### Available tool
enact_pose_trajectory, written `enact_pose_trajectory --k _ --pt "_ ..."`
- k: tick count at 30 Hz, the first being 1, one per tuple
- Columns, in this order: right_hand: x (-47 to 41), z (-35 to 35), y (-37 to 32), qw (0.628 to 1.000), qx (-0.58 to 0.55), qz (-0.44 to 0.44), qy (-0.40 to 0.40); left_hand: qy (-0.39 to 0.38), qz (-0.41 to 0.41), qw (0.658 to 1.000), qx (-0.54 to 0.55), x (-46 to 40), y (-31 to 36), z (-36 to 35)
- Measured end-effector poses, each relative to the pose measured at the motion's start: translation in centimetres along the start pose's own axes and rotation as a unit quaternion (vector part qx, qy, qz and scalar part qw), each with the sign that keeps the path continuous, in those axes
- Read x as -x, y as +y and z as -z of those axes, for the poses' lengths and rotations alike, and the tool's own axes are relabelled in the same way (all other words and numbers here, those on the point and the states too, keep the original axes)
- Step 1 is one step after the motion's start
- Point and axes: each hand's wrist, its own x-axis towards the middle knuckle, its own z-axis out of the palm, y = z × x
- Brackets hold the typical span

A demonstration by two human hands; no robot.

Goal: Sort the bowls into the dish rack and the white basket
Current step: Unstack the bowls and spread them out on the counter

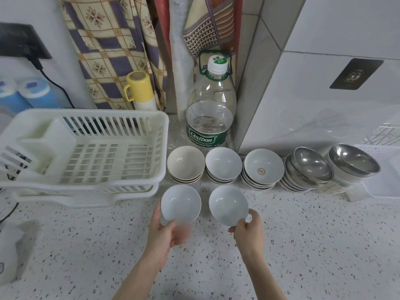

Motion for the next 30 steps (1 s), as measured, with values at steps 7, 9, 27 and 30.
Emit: enact_pose_trajectory --k 7,9,27,30 --pt "0.2 -0.2 0.0 1.000 -0.012 -0.001 -0.005 -0.041 0.025 0.999 0.025 0.2 -0.3 0.0" --pt "0.3 -0.1 0.3 1.000 -0.019 -0.001 -0.009 -0.057 0.035 0.997 0.030 0.5 -0.4 0.1" --pt "1.7 -0.2 0.3 0.998 0.015 0.003 -0.057 0.000 -0.025 0.990 -0.139 0.9 -1.2 -1.8" --pt "1.6 -0.1 0.3 0.998 0.017 0.001 -0.060 0.014 -0.017 0.991 -0.133 0.9 -1.3 -2.2"
